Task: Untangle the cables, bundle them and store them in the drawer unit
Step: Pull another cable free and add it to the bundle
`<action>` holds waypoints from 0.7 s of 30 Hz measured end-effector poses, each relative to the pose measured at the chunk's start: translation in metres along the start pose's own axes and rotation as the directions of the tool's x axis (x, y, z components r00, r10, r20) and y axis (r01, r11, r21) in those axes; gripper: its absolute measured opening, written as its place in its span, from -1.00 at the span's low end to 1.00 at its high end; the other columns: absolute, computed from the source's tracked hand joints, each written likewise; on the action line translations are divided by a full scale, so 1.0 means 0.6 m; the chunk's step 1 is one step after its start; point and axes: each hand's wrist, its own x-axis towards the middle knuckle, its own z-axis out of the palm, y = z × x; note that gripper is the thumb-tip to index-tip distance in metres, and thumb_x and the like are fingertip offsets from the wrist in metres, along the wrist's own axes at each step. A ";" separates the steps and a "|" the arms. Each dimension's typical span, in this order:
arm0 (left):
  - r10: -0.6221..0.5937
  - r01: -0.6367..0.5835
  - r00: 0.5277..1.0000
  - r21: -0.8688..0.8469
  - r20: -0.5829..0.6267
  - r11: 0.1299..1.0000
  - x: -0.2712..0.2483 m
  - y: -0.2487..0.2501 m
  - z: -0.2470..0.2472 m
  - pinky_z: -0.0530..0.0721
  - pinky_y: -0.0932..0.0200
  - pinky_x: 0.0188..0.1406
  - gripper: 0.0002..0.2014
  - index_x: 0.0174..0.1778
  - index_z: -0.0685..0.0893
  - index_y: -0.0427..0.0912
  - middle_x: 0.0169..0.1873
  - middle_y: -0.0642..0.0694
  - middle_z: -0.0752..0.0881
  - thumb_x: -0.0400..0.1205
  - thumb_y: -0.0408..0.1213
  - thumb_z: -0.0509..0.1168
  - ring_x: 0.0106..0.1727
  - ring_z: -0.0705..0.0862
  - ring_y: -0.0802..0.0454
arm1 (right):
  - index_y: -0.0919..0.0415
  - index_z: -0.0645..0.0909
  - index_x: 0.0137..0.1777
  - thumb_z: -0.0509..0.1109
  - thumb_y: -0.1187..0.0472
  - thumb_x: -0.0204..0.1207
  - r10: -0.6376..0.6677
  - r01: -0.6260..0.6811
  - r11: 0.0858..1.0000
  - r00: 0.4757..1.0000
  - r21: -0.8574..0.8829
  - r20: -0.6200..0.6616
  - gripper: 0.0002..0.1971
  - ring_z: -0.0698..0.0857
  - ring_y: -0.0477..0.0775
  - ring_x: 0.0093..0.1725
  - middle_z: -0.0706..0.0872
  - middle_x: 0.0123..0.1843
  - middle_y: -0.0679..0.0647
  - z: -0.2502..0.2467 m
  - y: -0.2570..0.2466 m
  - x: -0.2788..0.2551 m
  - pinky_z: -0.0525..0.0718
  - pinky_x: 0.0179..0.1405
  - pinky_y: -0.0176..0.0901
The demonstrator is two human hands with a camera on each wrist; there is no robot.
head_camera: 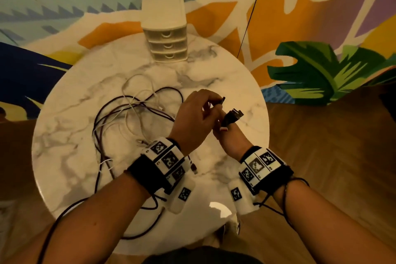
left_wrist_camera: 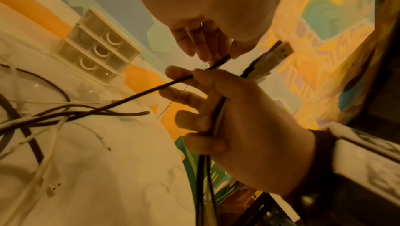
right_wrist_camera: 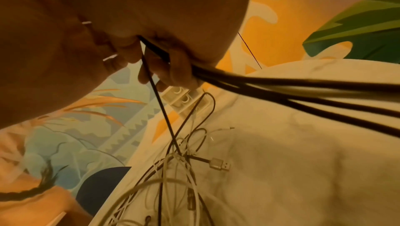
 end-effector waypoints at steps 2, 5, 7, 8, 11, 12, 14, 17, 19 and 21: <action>0.011 -0.010 1.000 -0.042 0.015 0.999 -0.005 0.009 -0.005 0.53 0.41 -0.11 -0.87 0.00 0.67 -0.10 -0.10 -0.01 0.68 0.58 -0.24 0.27 -0.10 0.61 0.10 | 0.37 0.47 0.32 0.11 0.56 0.62 0.039 -0.039 0.999 0.999 0.034 0.014 -0.68 0.63 -0.56 -0.13 0.59 0.03 0.01 0.009 -0.012 0.004 0.46 -0.20 -0.64; -0.005 0.000 0.999 -0.114 -0.045 0.993 -0.019 0.010 -0.006 0.64 0.20 -0.07 -0.86 0.03 0.65 -0.07 -0.07 -0.01 0.66 0.60 -0.20 0.25 -0.06 0.63 0.13 | 0.45 0.54 0.18 0.08 0.59 0.61 -0.004 0.005 0.995 1.000 0.097 -0.013 -0.73 0.64 -0.55 -0.25 0.59 0.04 0.05 0.021 -0.028 0.008 0.50 -0.28 -0.62; -0.108 0.073 0.980 -0.204 -0.168 0.976 -0.040 0.002 -0.001 0.62 0.27 -0.16 -0.88 0.04 0.61 -0.07 -0.10 0.03 0.63 0.62 -0.21 0.26 -0.13 0.61 0.18 | 0.26 0.55 -0.19 0.13 0.47 0.65 -0.029 0.042 0.993 0.993 0.113 -0.114 -0.75 0.60 -0.43 -0.43 0.60 -0.25 -0.02 0.023 -0.029 0.013 0.51 -0.34 -0.51; -0.184 0.135 0.965 -0.247 -0.189 0.960 -0.057 -0.008 0.004 0.59 0.30 -0.20 -0.91 0.01 0.59 -0.08 -0.15 0.05 0.64 0.62 -0.22 0.26 -0.18 0.60 0.18 | 0.22 0.50 -0.32 0.17 0.34 0.67 -0.035 0.048 0.997 0.982 0.065 -0.183 -0.70 0.54 -0.34 -0.50 0.54 -0.39 -0.02 0.022 -0.027 0.017 0.47 -0.35 -0.46; -0.390 0.413 0.907 -0.153 0.160 0.898 -0.116 -0.075 0.033 0.58 0.20 -0.13 -0.83 0.05 0.59 -0.07 -0.15 0.07 0.64 0.58 -0.15 0.32 -0.21 0.60 0.14 | 0.24 0.32 -0.57 0.06 0.06 0.73 -0.010 0.023 0.999 0.964 0.043 -0.266 -0.42 0.50 -0.06 -0.46 0.43 -0.49 0.31 0.010 -0.012 0.023 0.48 -0.24 -0.33; -0.418 0.448 0.865 -0.052 0.277 0.893 -0.129 -0.104 0.039 0.58 0.17 -0.06 -0.76 0.12 0.59 -0.08 -0.09 0.05 0.62 0.56 -0.13 0.35 -0.16 0.61 0.10 | 0.25 0.32 -0.60 0.02 0.07 0.74 -0.003 0.031 0.993 0.970 0.114 -0.244 -0.39 0.57 0.03 -0.40 0.46 -0.46 0.42 0.006 -0.011 0.021 0.54 -0.14 -0.26; -0.467 0.459 0.825 0.105 0.320 0.882 -0.122 -0.160 0.032 0.61 0.10 0.01 -0.76 0.13 0.60 -0.09 -0.03 -0.03 0.61 0.56 -0.15 0.33 -0.06 0.66 0.08 | 0.24 0.36 -0.64 0.00 0.10 0.74 -0.006 0.063 0.956 0.980 0.286 -0.198 -0.36 0.65 0.21 -0.34 0.53 -0.52 0.37 0.002 -0.016 0.012 0.63 -0.07 -0.08; -0.527 0.488 0.820 0.206 0.225 0.848 -0.069 -0.200 -0.017 0.58 0.10 0.04 -0.80 0.12 0.66 -0.27 0.05 -0.22 0.67 0.62 -0.32 0.29 0.07 0.68 0.06 | 0.18 0.35 -0.66 -0.01 0.10 0.73 0.004 0.104 0.901 0.969 0.422 -0.247 -0.36 0.67 0.26 -0.43 0.51 -0.64 0.20 -0.023 -0.032 -0.004 0.67 -0.15 0.01; -0.562 0.492 0.802 0.311 0.201 0.813 -0.047 -0.221 -0.048 0.46 0.17 0.11 -0.70 0.25 0.60 -0.40 0.21 -0.29 0.62 0.63 -0.34 0.28 0.22 0.59 -0.16 | 0.13 0.35 -0.69 -0.02 0.09 0.73 0.003 0.145 0.881 0.950 0.451 -0.311 -0.34 0.66 0.22 -0.47 0.48 -0.66 0.15 -0.050 -0.042 -0.016 0.66 -0.17 -0.01; -0.571 0.456 0.804 0.443 0.165 0.772 -0.041 -0.233 -0.057 0.46 0.11 0.16 -0.67 0.26 0.58 -0.32 0.26 -0.30 0.59 0.62 -0.25 0.28 0.24 0.57 -0.20 | 0.11 0.35 -0.70 -0.03 0.07 0.73 -0.002 0.178 0.865 0.936 0.469 -0.353 -0.33 0.64 0.20 -0.48 0.47 -0.67 0.13 -0.071 -0.051 -0.029 0.65 -0.15 0.02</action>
